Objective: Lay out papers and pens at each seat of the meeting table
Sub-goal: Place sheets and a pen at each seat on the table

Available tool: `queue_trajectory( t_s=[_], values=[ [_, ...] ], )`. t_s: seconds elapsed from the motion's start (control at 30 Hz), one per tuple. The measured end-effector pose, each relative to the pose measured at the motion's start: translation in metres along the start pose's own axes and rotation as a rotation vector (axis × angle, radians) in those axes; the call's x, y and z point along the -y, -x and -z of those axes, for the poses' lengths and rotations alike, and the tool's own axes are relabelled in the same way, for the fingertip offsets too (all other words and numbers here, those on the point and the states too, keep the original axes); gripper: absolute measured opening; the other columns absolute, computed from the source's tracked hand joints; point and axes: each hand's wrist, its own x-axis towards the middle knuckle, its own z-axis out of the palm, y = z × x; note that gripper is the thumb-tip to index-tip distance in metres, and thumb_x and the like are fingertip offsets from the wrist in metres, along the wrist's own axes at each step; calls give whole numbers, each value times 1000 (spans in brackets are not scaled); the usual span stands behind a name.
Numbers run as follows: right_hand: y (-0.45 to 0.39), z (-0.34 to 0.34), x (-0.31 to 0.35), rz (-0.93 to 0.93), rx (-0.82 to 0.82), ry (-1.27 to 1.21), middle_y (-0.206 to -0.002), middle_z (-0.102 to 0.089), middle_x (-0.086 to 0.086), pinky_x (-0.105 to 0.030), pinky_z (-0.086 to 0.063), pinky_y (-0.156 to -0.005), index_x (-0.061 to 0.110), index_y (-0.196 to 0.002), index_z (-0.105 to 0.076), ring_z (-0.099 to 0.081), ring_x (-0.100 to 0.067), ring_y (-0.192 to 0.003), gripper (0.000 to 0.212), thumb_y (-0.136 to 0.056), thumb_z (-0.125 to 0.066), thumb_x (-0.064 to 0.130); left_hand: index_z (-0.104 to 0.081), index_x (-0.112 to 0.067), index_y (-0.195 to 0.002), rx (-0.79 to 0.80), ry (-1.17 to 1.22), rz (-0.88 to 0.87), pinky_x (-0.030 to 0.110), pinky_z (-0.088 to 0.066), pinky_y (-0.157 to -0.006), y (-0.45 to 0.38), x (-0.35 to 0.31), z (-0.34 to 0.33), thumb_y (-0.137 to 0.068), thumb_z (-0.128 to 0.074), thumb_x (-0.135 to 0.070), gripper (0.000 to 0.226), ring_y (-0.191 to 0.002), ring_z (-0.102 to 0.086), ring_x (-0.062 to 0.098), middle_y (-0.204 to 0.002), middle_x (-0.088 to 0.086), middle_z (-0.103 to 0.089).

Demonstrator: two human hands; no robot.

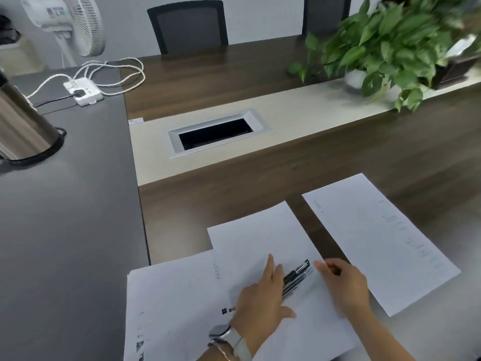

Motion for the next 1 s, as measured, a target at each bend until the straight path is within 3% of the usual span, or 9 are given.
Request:
queue_trajectory(
  t_s=[0.1, 0.17, 0.23, 0.3, 0.43, 1.0],
  values=[
    [-21, 11, -15, 20, -101, 168, -108, -62, -6, -40, -38, -92, 21, -111, -65, -51, -29, -106, 33, -83, -65, 39, -2, -16, -151, 64, -29, -4, 38, -45, -91, -24, -9, -9, -84, -61, -47, 94, -117, -55, 30, -158, -2, 23],
    [-34, 23, -22, 25, -166, 261, -139, -46, -6, -44, -24, -106, 26, -129, -53, -34, -29, -130, 44, -89, -54, 43, 0, -15, -151, 81, -36, -16, 38, -45, -87, -32, -12, -13, -85, -59, -49, 95, -113, -57, 31, -156, -3, 27],
    [-48, 31, -32, -19, -104, 338, -156, -23, -2, -44, -8, -114, 33, -142, -35, -13, -24, -144, 52, -93, -38, 50, 2, -15, -151, 88, -34, -23, 37, -45, -86, -38, -17, -13, -85, -58, -49, 95, -113, -57, 30, -155, -4, 28],
    [-59, 33, -42, -51, -1, 404, -160, -6, 0, -46, 1, -116, 37, -146, -20, 1, -21, -147, 55, -95, -26, 53, 2, -15, -151, 85, -29, -31, 37, -45, -88, -44, -20, -11, -85, -58, -49, 95, -114, -56, 30, -156, -5, 27],
    [-67, 33, -51, -33, 38, 442, -160, 3, 0, -48, 7, -116, 37, -148, -10, 10, -21, -146, 56, -95, -19, 52, 1, -15, -151, 77, -28, -52, 36, -45, -89, -52, -22, -9, -85, -59, -48, 95, -114, -56, 30, -156, -4, 26],
    [-67, 30, -51, -24, 28, 456, -160, 5, -1, -48, 12, -116, 34, -149, -9, 13, -23, -146, 58, -94, -16, 52, 1, -16, -151, 58, -9, -61, 37, -46, -90, -49, -25, -8, -86, -58, -48, 94, -115, -56, 27, -156, -5, 27]
  ],
)
